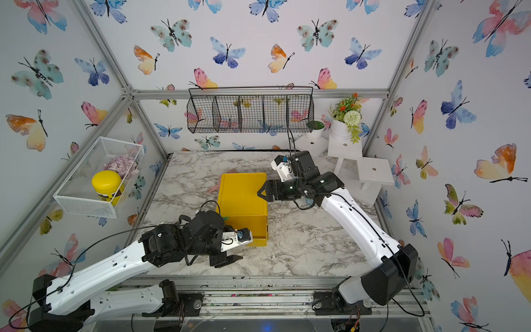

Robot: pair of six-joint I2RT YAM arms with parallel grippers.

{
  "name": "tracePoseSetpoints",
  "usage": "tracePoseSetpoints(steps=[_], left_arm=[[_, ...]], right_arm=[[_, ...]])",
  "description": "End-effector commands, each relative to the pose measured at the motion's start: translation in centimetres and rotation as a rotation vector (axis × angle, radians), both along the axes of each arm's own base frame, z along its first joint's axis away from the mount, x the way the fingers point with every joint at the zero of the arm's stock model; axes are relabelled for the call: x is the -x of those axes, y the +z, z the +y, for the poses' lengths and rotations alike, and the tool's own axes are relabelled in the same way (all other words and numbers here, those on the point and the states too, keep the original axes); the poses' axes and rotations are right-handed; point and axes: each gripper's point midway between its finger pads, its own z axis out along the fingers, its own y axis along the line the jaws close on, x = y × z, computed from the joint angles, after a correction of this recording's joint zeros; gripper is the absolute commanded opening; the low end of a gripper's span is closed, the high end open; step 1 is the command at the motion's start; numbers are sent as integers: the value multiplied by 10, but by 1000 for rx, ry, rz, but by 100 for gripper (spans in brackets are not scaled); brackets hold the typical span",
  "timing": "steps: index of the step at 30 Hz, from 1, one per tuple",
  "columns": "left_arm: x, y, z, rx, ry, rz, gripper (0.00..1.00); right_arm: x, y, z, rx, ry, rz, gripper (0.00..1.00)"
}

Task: Take the keys out of the drawer
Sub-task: Open the drawer in the storage box.

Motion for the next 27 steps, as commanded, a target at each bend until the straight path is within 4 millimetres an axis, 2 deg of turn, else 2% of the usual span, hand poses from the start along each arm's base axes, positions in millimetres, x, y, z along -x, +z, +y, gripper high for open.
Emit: tracePoseSetpoints(steps=[1, 7, 24, 27], left_arm=[[20, 4, 3, -13, -49, 94, 69], [29, 1, 4, -29, -83, 140, 69], [39, 12, 3, 15, -91, 187, 68], [43, 9, 3, 12, -98, 210, 67]], right_arm=[[7, -2, 0, 28, 35, 20, 82], [9, -5, 0, 28, 40, 39, 81], [11, -5, 2, 40, 66, 55, 80], [11, -7, 1, 52, 65, 51, 79]])
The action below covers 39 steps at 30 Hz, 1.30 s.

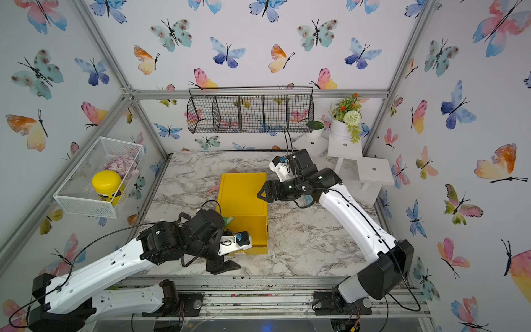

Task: Take the keys out of the drawer
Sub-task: Open the drawer in the storage box.

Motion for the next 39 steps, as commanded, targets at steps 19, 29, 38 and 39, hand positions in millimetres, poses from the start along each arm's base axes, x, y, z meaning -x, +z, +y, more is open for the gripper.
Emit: tracePoseSetpoints(steps=[19, 29, 38, 39], left_arm=[[20, 11, 10, 14, -26, 67, 68], [4, 69, -1, 200, 25, -57, 76], [-78, 179, 28, 519, 543, -290, 84], [-88, 181, 34, 522, 597, -277, 84]], right_arm=[[5, -3, 0, 19, 25, 7, 78], [-5, 30, -3, 20, 2, -83, 71], [1, 64, 12, 30, 76, -264, 56], [5, 63, 16, 48, 104, -278, 54]])
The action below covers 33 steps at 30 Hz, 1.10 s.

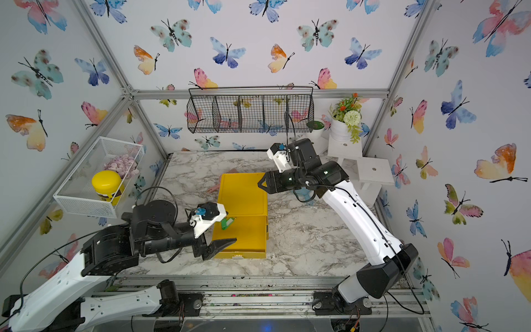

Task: Take the keys out of the drawer
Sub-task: Open the drawer in the storage box, then pick up the key from the drawer.

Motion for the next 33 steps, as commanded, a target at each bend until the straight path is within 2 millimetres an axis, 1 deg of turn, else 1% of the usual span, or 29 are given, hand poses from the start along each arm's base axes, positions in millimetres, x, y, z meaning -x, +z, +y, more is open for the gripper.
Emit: tracePoseSetpoints(steps=[1, 3, 4, 5, 7, 8, 10, 11, 13, 15, 16, 17, 19, 23, 27, 31, 32, 33], left_arm=[[-53, 23, 25, 121, 298, 51, 84], [-75, 25, 43, 178, 384, 149, 83], [-88, 24, 55, 214, 432, 205, 83], [-97, 23, 65, 249, 466, 250, 83], [-117, 14, 89, 317, 560, 359, 82], [-123, 7, 96, 333, 591, 403, 82], [-132, -14, 104, 339, 653, 496, 82], [-136, -24, 107, 340, 685, 537, 82], [-141, -53, 119, 351, 777, 649, 82], [-142, -76, 132, 375, 858, 742, 82], [-142, -86, 138, 387, 897, 780, 82], [-142, -93, 142, 394, 924, 802, 82], [-140, -107, 147, 395, 964, 843, 82], [-139, -125, 151, 357, 1000, 878, 82], [-141, -134, 151, 338, 1015, 904, 82], [-142, -139, 147, 357, 1009, 941, 82], [-142, -141, 147, 359, 1009, 948, 82], [-142, -143, 146, 362, 1009, 953, 82]], right_arm=[[11, 4, 11, 75, 76, -86, 53], [20, 1, 22, 121, 126, -119, 49], [24, 1, 27, 138, 156, -140, 46], [29, 1, 32, 151, 178, -159, 45], [41, -3, 44, 181, 234, -211, 41], [47, -5, 48, 191, 259, -234, 40], [59, -14, 56, 221, 297, -284, 39], [63, -18, 60, 229, 315, -299, 37], [69, -25, 68, 254, 338, -336, 32], [72, -33, 78, 270, 360, -356, 28], [73, -37, 84, 279, 374, -367, 25], [75, -43, 88, 290, 388, -375, 24], [80, -55, 99, 320, 432, -399, 23], [83, -69, 116, 349, 461, -468, 26], [83, -75, 129, 331, 477, -534, 24], [80, -89, 132, 340, 489, -567, 23], [89, -93, 136, 340, 509, -575, 23], [88, -96, 137, 343, 509, -581, 23]])
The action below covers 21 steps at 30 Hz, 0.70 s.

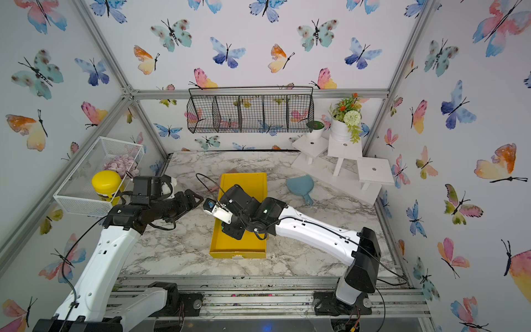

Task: Take the keys out of the drawer
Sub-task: Pick up the key from the drawer.

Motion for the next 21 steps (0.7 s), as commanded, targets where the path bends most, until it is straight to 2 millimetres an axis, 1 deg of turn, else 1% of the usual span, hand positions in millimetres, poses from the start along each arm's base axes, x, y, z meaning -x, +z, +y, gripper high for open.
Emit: tracePoseSetpoints(steps=[1, 4, 7, 11, 14, 18, 21], left_arm=[[2, -6, -4, 41, 2, 30, 82], [3, -10, -5, 54, 7, 49, 82], [2, -10, -3, 45, 13, 48, 82], [3, -8, -2, 34, 13, 48, 82], [3, -7, -1, 34, 18, 48, 82], [4, -5, 0, 34, 32, 39, 82], [4, -6, 0, 39, 38, 38, 82]], right_arm=[[-5, 2, 11, -34, 16, -77, 23], [-10, -9, 13, -20, 17, -101, 24], [-14, -18, 17, -17, 15, -120, 25], [-19, -24, 24, -29, 11, -144, 25], [-23, -34, 27, -10, 11, -154, 26], [-24, -53, 23, 49, 6, -139, 28], [-21, -62, 17, 79, 3, -123, 29]])
